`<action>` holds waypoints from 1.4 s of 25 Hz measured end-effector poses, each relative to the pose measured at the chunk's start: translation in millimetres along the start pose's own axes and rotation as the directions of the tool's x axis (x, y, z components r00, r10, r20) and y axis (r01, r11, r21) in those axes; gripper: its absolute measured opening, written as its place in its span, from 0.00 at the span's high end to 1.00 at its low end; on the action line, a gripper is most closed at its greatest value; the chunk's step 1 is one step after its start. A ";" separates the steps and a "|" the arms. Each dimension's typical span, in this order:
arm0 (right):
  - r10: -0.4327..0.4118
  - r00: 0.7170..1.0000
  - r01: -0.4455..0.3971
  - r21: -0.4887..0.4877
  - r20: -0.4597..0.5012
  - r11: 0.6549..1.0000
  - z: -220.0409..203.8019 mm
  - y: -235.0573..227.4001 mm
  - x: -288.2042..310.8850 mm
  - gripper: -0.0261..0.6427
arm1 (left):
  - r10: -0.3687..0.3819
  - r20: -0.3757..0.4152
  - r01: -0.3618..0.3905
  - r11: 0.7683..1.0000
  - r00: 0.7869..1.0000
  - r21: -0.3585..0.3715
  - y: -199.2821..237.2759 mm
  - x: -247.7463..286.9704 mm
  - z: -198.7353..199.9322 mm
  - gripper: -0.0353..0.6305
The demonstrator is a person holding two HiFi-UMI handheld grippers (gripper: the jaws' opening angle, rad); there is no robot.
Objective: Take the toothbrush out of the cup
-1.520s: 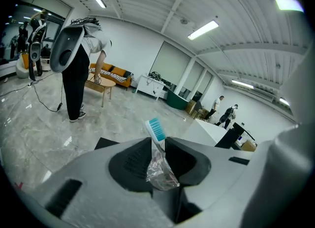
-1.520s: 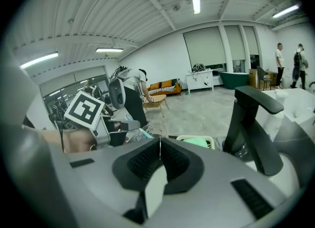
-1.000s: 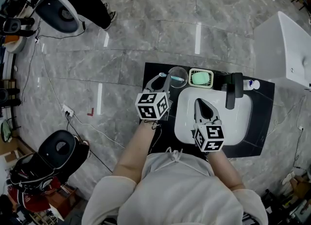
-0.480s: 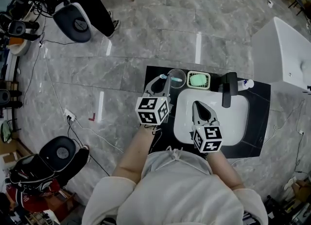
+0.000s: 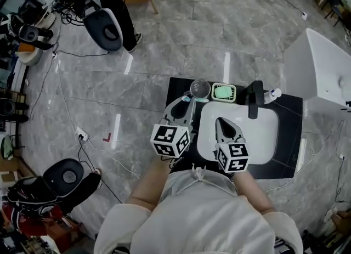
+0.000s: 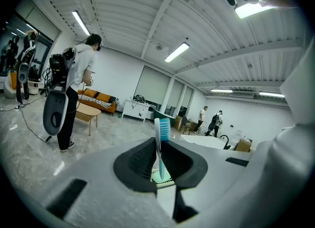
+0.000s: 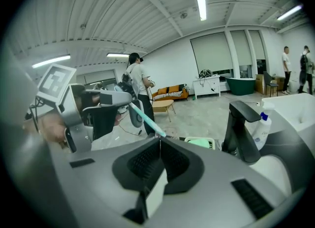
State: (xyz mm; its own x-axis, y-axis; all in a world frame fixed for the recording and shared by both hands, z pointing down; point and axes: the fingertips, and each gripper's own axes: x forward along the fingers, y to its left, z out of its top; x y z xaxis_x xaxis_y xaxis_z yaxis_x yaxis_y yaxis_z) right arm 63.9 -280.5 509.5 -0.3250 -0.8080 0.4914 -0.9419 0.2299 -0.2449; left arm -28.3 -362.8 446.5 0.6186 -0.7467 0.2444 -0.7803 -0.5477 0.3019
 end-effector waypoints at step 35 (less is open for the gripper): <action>0.010 0.995 0.001 -0.100 0.104 0.995 5.5 10.6 -66.9 0.92 | -0.042 -0.025 0.043 0.996 0.999 0.073 -80.4 -57.3 -44.9 0.88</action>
State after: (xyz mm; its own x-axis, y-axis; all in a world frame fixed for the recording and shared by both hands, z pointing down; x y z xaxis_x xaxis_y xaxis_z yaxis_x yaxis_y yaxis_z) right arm 76.2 -227.0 469.4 -0.3237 -0.8578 0.3992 -0.9458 0.2826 -0.1598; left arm 3.1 -259.1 449.6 0.6528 -0.7135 0.2545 -0.7573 -0.6057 0.2443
